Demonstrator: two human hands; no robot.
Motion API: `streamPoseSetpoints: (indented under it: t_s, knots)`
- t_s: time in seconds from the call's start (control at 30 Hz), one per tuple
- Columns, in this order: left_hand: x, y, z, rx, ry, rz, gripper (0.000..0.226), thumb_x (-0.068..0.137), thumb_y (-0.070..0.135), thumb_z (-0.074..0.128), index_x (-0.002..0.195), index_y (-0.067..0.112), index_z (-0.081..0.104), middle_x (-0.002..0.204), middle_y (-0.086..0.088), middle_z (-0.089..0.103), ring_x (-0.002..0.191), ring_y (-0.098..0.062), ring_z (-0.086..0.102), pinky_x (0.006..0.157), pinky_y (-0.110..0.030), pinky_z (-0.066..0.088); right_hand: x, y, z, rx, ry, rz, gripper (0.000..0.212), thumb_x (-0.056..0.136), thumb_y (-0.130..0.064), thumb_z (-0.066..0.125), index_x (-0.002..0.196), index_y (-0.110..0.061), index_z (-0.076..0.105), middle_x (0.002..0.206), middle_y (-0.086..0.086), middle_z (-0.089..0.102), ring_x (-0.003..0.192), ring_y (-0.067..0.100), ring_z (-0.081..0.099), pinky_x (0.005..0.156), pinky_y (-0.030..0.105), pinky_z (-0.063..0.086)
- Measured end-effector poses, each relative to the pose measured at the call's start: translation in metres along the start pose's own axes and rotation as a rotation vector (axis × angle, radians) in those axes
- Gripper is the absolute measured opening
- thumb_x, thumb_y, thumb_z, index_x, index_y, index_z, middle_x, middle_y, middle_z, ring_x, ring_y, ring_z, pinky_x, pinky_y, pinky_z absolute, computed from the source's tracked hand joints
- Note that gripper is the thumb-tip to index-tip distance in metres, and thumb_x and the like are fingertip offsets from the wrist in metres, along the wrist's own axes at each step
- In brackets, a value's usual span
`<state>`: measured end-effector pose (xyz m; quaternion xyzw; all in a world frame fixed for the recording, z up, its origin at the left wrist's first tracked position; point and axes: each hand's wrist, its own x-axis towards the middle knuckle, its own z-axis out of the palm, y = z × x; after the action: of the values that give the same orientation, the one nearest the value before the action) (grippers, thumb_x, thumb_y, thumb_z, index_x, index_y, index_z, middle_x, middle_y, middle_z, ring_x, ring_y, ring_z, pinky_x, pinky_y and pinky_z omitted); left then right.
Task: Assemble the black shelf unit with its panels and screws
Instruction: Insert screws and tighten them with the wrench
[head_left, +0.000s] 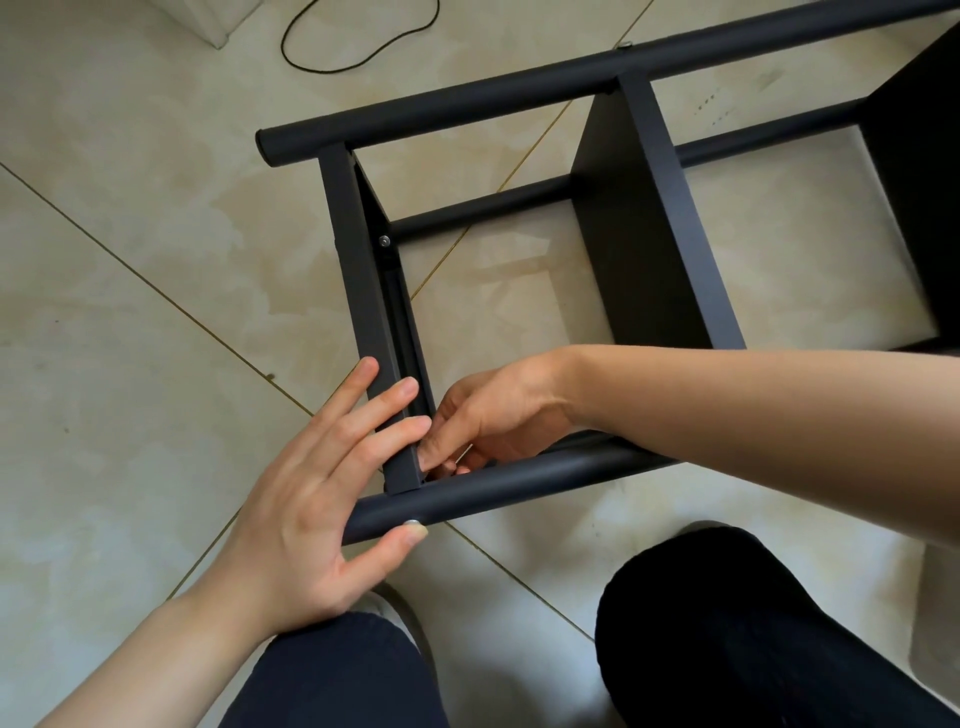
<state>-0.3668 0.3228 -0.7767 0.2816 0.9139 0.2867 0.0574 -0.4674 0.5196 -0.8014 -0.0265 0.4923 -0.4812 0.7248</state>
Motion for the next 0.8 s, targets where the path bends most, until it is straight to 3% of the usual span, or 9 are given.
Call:
streamPoseSetpoints:
  t_s: [0.2,0.3,0.47,0.6,0.67,0.73,0.8]
  knots:
    - [-0.001,0.004,-0.003,-0.009,-0.021,-0.033,0.06,0.088,0.043,0.06,0.143,0.02,0.047,0.161,0.005,0.033,0.154,-0.024,0.017,0.121,-0.025,0.022,-0.016,-0.002,-0.002,-0.043,0.044,-0.031,0.018,0.097,-0.027,0.061,0.104,-0.013,0.069,0.093,0.002,0.069,0.087,0.015,0.065,0.092,0.033,0.049]
    - [-0.001,0.006,-0.005,-0.025,-0.024,-0.068,0.062,0.086,0.043,0.062,0.142,0.023,0.048,0.162,0.012,0.03,0.155,-0.019,0.016,0.12,-0.02,0.019,-0.033,-0.005,-0.005,-0.16,0.123,-0.019,0.034,0.098,-0.031,0.06,0.124,-0.009,0.063,0.101,0.0,0.076,0.093,0.015,0.072,0.083,0.026,0.058]
    - [-0.003,0.016,0.0,-0.116,0.046,-0.165,0.067,0.082,0.039,0.063,0.146,0.028,0.048,0.162,0.018,0.029,0.154,-0.013,0.017,0.121,-0.02,0.02,-0.067,-0.005,-0.003,-0.295,0.243,-0.1,0.034,0.097,-0.034,0.06,0.125,-0.015,0.064,0.105,-0.002,0.076,0.098,0.013,0.072,0.087,0.024,0.057]
    - [-0.016,0.036,0.009,-0.403,0.22,-0.457,0.085,0.085,0.038,0.078,0.153,0.046,0.029,0.159,0.029,0.027,0.147,0.003,0.026,0.118,-0.021,0.028,-0.093,0.004,0.01,-0.49,0.381,-0.177,0.027,0.096,-0.034,0.061,0.119,-0.023,0.068,0.103,-0.01,0.075,0.098,0.007,0.069,0.093,0.025,0.054]
    - [-0.02,0.047,0.014,-0.624,0.309,-0.649,0.096,0.075,0.038,0.081,0.15,0.054,0.023,0.153,0.034,0.033,0.14,0.012,0.033,0.112,-0.015,0.031,-0.101,0.011,0.017,-0.588,0.474,-0.211,0.023,0.095,-0.031,0.064,0.116,-0.025,0.071,0.103,-0.011,0.075,0.096,0.002,0.067,0.089,0.016,0.051]
    - [-0.022,0.055,0.019,-0.759,0.36,-0.827,0.093,0.071,0.035,0.078,0.148,0.048,0.029,0.147,0.028,0.044,0.129,0.015,0.044,0.1,-0.008,0.038,-0.106,0.017,0.023,-0.681,0.541,-0.222,0.023,0.095,-0.031,0.064,0.116,-0.026,0.072,0.103,-0.014,0.073,0.091,-0.005,0.064,0.08,0.005,0.047]
    - [-0.021,0.064,0.024,-0.844,0.378,-0.943,0.079,0.077,0.03,0.076,0.147,0.035,0.038,0.144,0.017,0.051,0.121,0.01,0.052,0.091,-0.004,0.043,-0.109,0.022,0.029,-0.769,0.589,-0.218,0.023,0.095,-0.031,0.064,0.116,-0.025,0.072,0.105,-0.014,0.071,0.089,-0.004,0.064,0.076,0.005,0.047]
